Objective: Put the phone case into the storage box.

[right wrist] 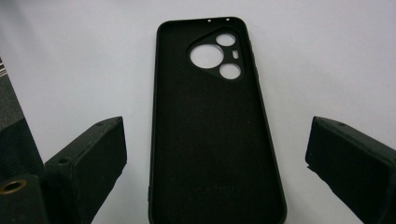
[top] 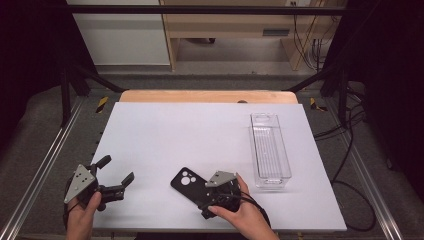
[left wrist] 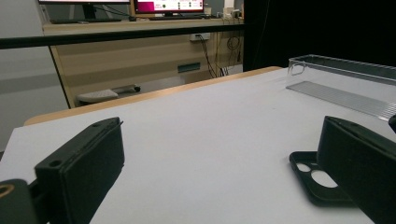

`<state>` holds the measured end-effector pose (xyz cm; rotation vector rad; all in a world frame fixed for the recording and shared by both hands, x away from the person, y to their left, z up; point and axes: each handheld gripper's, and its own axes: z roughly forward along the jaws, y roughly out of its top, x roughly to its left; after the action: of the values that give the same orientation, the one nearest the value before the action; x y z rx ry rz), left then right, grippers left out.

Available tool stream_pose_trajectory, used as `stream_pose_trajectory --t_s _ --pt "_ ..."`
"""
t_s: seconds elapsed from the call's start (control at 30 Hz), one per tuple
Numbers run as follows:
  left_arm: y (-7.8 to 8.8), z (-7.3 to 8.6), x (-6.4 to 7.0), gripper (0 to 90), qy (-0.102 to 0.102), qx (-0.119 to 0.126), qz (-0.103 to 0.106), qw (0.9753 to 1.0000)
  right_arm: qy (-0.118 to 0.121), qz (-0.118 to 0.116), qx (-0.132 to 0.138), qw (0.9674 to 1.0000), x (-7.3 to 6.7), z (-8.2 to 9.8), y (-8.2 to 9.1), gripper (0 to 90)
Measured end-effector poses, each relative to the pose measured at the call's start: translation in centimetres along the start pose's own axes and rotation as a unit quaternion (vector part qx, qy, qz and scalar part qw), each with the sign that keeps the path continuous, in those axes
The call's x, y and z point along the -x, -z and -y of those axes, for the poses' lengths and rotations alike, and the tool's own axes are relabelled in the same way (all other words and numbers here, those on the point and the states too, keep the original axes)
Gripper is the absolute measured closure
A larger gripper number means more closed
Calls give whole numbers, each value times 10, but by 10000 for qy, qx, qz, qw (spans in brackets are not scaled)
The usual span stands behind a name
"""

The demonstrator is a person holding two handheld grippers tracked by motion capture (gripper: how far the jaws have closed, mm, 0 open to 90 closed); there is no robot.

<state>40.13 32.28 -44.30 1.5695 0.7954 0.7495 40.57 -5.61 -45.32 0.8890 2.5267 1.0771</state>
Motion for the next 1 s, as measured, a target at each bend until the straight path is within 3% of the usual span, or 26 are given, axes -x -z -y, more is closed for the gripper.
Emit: stream_pose_trajectory --t_s 0.4,1.0 --pt "0 0 0 10 -8 -17 8 10000 -225 -133 -73 9996 2 11 -6 58" --pt "-2 1 2 10 -45 -51 30 10000 -236 -154 -101 9996 7 14 -23 60"
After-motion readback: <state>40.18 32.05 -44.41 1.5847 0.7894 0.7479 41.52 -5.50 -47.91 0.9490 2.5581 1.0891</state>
